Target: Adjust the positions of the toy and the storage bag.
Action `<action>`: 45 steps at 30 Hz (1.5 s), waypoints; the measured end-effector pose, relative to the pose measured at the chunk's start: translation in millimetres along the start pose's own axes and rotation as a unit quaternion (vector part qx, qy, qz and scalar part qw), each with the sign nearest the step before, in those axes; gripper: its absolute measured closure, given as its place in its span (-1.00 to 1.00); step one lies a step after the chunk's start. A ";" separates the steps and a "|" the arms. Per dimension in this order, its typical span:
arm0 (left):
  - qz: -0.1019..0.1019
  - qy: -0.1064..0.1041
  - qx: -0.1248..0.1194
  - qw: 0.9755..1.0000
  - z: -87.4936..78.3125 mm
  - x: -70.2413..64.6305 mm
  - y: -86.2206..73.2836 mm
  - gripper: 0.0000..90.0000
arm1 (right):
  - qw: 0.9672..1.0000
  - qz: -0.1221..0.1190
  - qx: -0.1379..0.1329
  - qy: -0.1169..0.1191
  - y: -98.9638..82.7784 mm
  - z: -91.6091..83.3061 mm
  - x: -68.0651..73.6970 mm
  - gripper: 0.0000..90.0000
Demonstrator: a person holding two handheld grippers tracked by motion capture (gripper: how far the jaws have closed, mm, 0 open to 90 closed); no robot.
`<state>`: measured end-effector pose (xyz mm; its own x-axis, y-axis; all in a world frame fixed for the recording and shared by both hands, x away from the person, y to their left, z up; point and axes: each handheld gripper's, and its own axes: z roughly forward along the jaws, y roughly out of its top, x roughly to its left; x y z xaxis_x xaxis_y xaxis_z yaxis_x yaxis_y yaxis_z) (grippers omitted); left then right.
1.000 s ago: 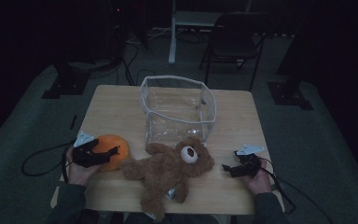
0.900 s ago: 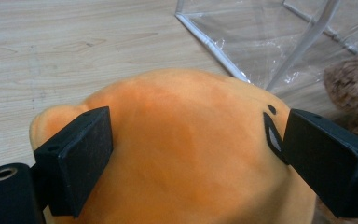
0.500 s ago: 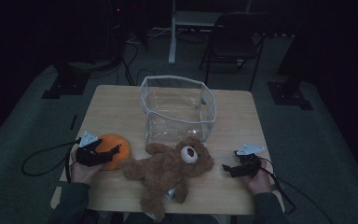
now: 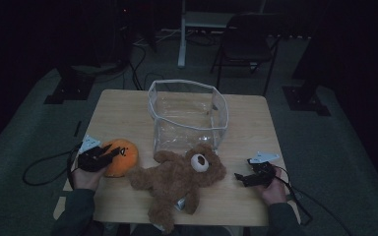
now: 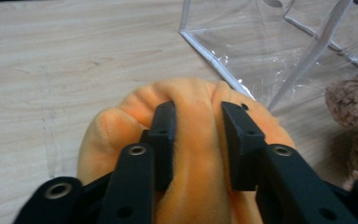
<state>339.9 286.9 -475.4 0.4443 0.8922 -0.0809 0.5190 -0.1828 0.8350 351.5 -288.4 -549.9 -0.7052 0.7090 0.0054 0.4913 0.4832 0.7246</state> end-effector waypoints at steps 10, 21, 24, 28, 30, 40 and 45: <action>0.006 0.018 -0.013 1.000 13.6 6.9 23.0 0.60 | 1.000 0.000 0.000 0.000 0.0 0.0 0.0 -0.73; 0.016 0.022 -0.033 0.999 38.9 19.5 62.3 0.60 | 1.000 0.000 0.000 0.000 0.0 0.1 0.0 -0.73; 0.023 0.022 -0.033 0.999 47.6 20.2 75.1 0.60 | 1.000 0.000 0.000 0.000 0.0 0.1 0.0 -0.73; 0.028 0.019 -0.037 0.999 57.9 19.8 83.6 0.60 | 1.000 0.000 0.000 0.000 0.0 0.1 0.0 -0.73; 0.027 0.016 -0.038 0.999 65.0 20.2 85.5 0.60 | 1.000 0.000 0.000 0.000 0.0 0.1 0.0 -0.73; -0.004 0.001 -0.008 1.000 99.8 27.3 60.4 0.16 | 1.000 0.000 0.000 0.000 0.0 0.1 0.0 -0.73; 0.005 0.016 -0.019 1.000 85.2 25.3 67.2 -0.08 | 1.000 0.000 0.000 0.000 0.0 0.0 0.0 -0.73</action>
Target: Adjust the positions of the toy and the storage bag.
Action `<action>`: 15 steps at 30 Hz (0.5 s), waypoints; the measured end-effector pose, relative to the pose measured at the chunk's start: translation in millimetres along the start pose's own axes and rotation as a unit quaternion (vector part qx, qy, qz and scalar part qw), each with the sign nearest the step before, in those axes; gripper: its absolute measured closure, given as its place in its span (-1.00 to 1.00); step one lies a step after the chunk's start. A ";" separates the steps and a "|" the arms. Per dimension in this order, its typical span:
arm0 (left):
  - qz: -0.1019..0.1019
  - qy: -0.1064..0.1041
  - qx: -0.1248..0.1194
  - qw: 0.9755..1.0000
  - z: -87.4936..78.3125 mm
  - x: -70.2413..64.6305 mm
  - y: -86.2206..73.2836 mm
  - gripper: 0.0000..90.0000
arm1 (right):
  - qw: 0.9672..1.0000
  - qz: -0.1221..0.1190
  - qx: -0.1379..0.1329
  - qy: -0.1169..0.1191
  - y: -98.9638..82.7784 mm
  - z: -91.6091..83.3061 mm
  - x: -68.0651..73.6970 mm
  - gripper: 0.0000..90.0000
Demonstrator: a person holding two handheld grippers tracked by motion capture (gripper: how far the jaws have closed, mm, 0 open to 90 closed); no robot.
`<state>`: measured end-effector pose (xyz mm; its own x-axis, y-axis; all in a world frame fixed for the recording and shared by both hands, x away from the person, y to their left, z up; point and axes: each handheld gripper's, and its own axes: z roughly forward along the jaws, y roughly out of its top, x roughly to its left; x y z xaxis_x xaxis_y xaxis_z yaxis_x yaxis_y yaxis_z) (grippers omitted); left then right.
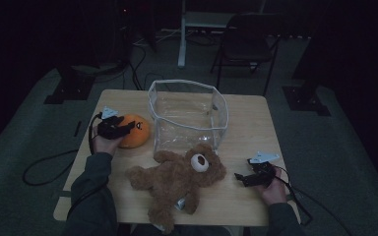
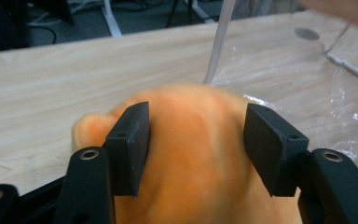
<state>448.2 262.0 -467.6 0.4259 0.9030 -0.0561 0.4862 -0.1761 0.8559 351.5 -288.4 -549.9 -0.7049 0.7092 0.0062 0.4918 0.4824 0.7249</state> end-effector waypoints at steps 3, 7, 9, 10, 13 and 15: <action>-0.002 0.004 -0.007 1.000 -8.9 -3.1 3.4 -0.19 | 1.000 0.000 0.000 0.000 0.0 0.0 0.0 -0.73; 0.002 0.007 -0.015 1.000 -21.5 -11.1 5.8 -0.26 | 1.000 0.000 0.000 0.000 0.0 0.0 0.0 -0.73; 0.007 0.002 -0.019 1.000 -28.0 -16.2 6.0 -0.28 | 1.000 0.000 0.000 0.000 0.0 0.0 0.0 -0.73; 0.010 -0.001 -0.021 1.000 -31.2 -19.0 5.8 -0.28 | 1.000 0.000 0.000 0.000 0.0 0.0 0.0 -0.73; 0.019 -0.010 -0.025 0.999 -40.5 -28.3 4.5 -0.28 | 1.000 0.000 0.000 0.000 0.0 0.0 0.0 -0.73; 0.026 -0.018 -0.029 0.999 -46.1 -34.2 3.9 -0.28 | 1.000 0.000 0.000 0.000 0.0 0.0 0.0 -0.73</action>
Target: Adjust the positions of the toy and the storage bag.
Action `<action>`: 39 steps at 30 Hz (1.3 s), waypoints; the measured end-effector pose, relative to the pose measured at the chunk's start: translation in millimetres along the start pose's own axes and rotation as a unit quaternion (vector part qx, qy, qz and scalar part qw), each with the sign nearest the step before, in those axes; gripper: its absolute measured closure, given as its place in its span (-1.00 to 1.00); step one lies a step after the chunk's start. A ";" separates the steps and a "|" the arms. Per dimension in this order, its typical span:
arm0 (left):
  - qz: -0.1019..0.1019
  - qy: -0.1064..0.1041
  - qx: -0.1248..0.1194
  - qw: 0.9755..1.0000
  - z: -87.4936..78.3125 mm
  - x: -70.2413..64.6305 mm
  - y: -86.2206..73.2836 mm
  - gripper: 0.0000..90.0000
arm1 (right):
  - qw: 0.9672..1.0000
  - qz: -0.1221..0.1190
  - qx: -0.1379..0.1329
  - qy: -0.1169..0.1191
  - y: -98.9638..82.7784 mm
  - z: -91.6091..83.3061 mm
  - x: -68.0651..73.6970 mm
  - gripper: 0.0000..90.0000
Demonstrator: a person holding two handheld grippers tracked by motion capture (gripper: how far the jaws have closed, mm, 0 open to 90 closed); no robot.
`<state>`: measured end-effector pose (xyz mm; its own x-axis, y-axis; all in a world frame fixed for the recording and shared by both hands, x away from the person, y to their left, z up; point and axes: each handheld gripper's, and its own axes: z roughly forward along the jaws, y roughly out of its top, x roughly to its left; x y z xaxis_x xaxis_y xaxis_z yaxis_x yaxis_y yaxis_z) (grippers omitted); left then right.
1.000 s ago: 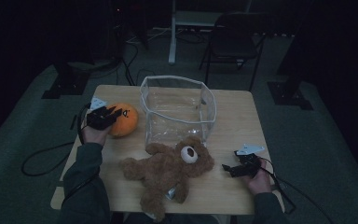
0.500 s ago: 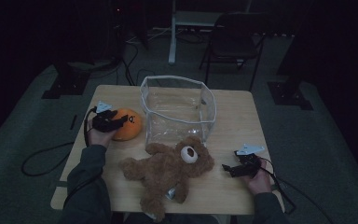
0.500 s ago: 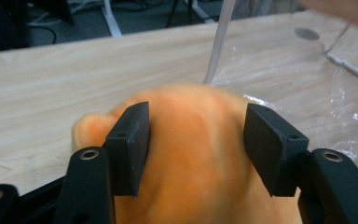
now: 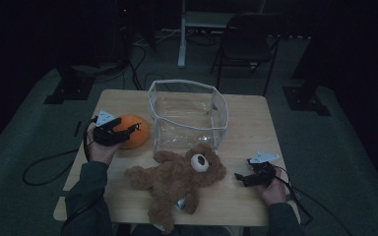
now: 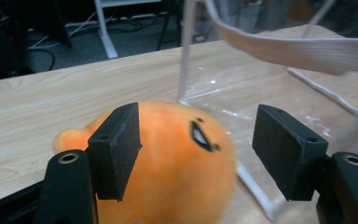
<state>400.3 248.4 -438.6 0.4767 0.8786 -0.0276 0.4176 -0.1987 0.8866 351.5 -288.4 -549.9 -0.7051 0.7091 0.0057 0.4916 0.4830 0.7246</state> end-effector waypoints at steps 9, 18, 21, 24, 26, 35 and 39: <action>-0.002 -0.043 -0.012 0.999 -17.1 -18.3 -1.3 -0.27 | 1.000 0.000 0.000 0.000 0.0 0.0 0.0 -0.73; 0.009 -0.079 -0.006 0.997 -15.7 -33.5 -2.6 -0.25 | 1.000 0.000 0.000 0.000 0.1 0.1 0.1 -0.73; 0.014 -0.088 -0.002 0.996 -14.5 -38.4 -2.4 -0.25 | 1.000 0.001 0.000 0.000 0.0 0.1 0.1 -0.73; 0.018 -0.091 0.001 0.996 -13.5 -41.5 -2.6 -0.25 | 1.000 0.000 0.000 0.000 0.2 0.2 -0.1 -0.73; 0.019 -0.097 0.002 0.995 -12.3 -46.2 -2.6 -0.25 | 1.000 0.000 0.000 0.000 0.3 0.3 -0.1 -0.73; 0.034 -0.111 -0.001 0.993 -11.5 -59.4 0.2 -0.25 | 1.000 0.000 0.000 0.000 0.3 0.3 -0.1 -0.73; 0.034 -0.117 -0.001 0.993 -9.9 -63.7 0.5 -0.25 | 1.000 0.000 0.000 0.000 0.3 0.3 -0.1 -0.73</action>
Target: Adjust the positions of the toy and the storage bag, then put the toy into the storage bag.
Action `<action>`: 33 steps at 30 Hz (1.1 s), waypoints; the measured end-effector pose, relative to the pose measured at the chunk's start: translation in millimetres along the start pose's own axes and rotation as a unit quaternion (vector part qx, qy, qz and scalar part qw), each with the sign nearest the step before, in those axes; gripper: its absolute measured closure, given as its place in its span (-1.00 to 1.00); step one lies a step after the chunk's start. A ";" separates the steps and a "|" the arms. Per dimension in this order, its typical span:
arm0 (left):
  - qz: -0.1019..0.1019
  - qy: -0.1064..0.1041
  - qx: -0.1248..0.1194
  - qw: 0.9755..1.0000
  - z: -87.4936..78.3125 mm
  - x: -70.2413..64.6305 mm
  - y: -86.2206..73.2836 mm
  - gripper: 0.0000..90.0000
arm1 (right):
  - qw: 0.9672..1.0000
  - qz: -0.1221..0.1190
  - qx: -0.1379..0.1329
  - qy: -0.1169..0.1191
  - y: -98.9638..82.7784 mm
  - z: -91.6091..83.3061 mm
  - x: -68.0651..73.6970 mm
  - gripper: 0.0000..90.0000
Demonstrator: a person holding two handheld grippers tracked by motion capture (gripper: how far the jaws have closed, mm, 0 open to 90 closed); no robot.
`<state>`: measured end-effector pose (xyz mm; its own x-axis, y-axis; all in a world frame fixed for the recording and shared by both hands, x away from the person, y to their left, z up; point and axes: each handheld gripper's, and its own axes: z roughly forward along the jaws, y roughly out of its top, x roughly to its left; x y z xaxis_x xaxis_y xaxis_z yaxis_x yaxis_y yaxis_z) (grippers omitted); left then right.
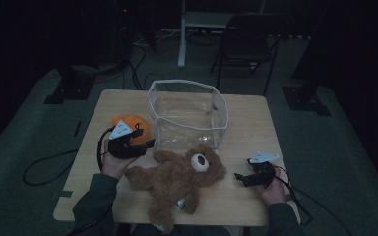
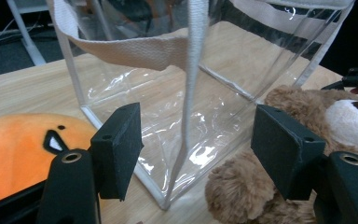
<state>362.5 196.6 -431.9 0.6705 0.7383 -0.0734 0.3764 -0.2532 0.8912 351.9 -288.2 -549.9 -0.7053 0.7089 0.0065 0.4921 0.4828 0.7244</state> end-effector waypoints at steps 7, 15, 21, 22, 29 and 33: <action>0.008 -0.012 0.000 1.000 3.8 -7.9 2.0 -0.26 | 1.000 0.000 0.000 0.000 0.0 0.0 0.0 -0.73; 0.017 -0.025 0.001 1.000 8.8 -17.3 7.1 -0.27 | 1.000 0.001 -0.001 0.000 0.0 0.1 0.1 -0.73; 0.023 -0.031 0.004 0.999 12.1 -23.8 10.3 -0.27 | 1.000 0.001 -0.001 0.000 0.0 0.1 0.1 -0.73; 0.023 -0.031 0.004 0.999 12.1 -23.8 10.3 -0.27 | 1.000 0.001 0.000 0.000 0.0 0.0 0.1 -0.73; 0.036 -0.047 0.008 0.998 19.3 -37.8 15.7 -0.29 | 1.000 0.001 0.000 0.001 0.0 0.0 0.1 -0.73; 0.042 -0.053 0.010 0.998 22.4 -43.7 18.1 -0.30 | 1.000 0.000 -0.001 0.000 0.0 0.1 0.0 -0.73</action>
<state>354.4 145.7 -422.6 0.7633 0.6443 -0.0470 0.3287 -0.3248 0.8868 351.9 -288.1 -549.9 -0.7052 0.7090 0.0076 0.4917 0.4813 0.7257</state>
